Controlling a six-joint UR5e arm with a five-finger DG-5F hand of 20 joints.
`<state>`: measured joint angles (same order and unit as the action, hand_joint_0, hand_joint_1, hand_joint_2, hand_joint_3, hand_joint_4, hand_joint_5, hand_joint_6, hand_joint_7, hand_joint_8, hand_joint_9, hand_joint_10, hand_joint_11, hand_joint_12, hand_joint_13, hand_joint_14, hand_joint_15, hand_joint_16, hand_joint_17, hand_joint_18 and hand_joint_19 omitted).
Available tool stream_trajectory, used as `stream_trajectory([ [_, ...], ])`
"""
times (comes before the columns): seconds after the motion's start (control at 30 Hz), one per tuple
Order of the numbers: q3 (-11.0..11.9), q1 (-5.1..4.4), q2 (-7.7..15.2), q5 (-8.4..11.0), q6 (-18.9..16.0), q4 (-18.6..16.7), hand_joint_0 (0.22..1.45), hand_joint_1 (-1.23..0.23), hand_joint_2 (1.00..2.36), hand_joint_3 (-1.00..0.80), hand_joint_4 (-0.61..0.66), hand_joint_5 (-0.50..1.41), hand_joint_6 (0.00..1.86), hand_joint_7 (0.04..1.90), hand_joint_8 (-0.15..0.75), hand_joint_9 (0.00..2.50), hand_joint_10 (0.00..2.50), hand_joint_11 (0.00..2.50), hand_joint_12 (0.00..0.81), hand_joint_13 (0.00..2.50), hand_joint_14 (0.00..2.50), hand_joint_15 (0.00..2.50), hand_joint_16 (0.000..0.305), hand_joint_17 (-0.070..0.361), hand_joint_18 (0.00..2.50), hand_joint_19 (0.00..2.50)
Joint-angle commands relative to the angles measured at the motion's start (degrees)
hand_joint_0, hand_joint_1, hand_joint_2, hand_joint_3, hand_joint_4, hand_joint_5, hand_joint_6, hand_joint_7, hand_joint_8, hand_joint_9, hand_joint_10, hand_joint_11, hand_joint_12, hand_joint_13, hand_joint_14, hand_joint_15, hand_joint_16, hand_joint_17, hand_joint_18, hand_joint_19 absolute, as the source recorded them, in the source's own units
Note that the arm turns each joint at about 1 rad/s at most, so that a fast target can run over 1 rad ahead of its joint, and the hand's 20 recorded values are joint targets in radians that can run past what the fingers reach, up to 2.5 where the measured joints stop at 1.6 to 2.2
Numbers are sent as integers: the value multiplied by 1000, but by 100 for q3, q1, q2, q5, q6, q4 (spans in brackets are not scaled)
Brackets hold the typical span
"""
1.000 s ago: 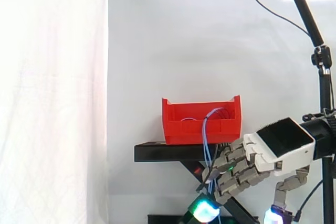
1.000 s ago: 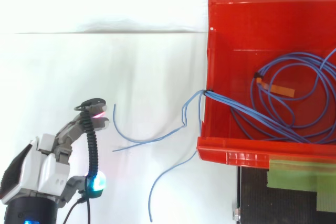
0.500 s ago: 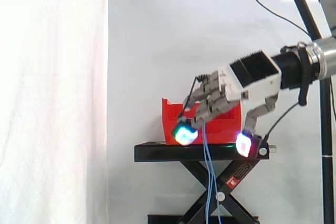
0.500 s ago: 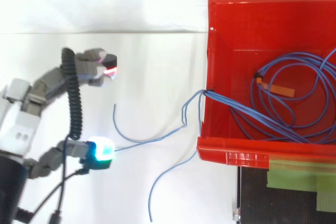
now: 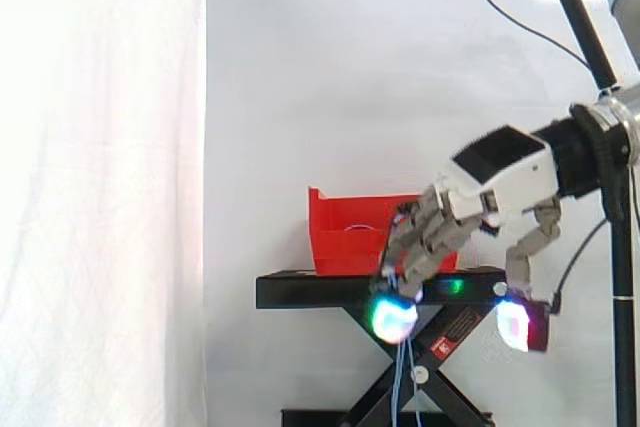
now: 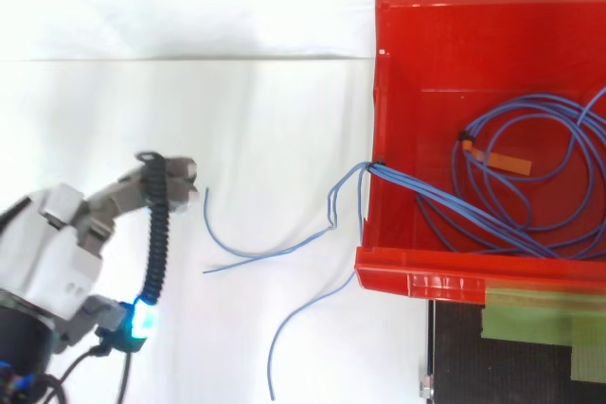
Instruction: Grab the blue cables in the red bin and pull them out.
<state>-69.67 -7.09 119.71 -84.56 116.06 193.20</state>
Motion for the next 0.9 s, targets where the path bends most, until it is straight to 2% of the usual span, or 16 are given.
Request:
stream_trajectory([
  [0.0, -442, 23, -1, -123, -352, -819, 705, -1007, 1000, -1000, 205, 523, 14, 396, 287, 638, 24, 670, 392, 420, 17, 396, 57, 129, 494, 646],
  [0.03, -530, 23, 8, -184, -352, -1091, 705, -1008, 1000, -1000, 203, 528, 14, 401, 289, 637, 24, 675, 392, 420, 17, 391, 58, 130, 495, 645],
  [0.1, -521, 23, 8, -246, -352, -1267, 706, -1008, 1000, -1000, 205, 531, 13, 402, 288, 638, 24, 679, 393, 419, 17, 391, 58, 129, 494, 645],
  [0.33, -521, 32, 8, -290, -422, -1557, 704, -1006, 1000, -1000, 201, 532, 14, 390, 290, 642, 22, 670, 393, 421, 15, 392, 58, 129, 496, 645],
  [0.43, -530, 58, 8, -404, -528, -1724, 706, -1001, 1000, -1000, 202, 528, 14, 386, 291, 641, 22, 676, 392, 419, 15, 392, 58, 129, 495, 644],
  [0.5, -521, 94, 8, -544, -422, -1988, 705, -1001, 1000, -1000, 202, 527, 14, 385, 290, 640, 24, 677, 393, 419, 15, 390, 58, 130, 496, 645],
  [0.57, -521, 146, 8, -659, -150, -2383, 704, -999, 1000, -1000, 204, 528, 13, 386, 289, 639, 24, 676, 393, 419, 15, 391, 58, 130, 495, 645],
  [0.7, -521, 261, 8, -755, 149, -3025, 702, -987, 1000, -1000, 204, 527, 14, 387, 289, 639, 21, 667, 394, 418, 17, 391, 58, 130, 491, 644],
  [0.83, -521, 348, 52, -896, 26, -3113, 701, -985, 1000, -1000, 198, 526, 14, 380, 291, 637, 23, 666, 396, 417, 17, 390, 58, 130, 493, 654],
  [0.87, -442, 410, 193, -1045, -159, -3069, 701, -985, 1000, -1000, 200, 526, 14, 380, 291, 637, 23, 666, 396, 418, 15, 391, 58, 130, 490, 654],
])
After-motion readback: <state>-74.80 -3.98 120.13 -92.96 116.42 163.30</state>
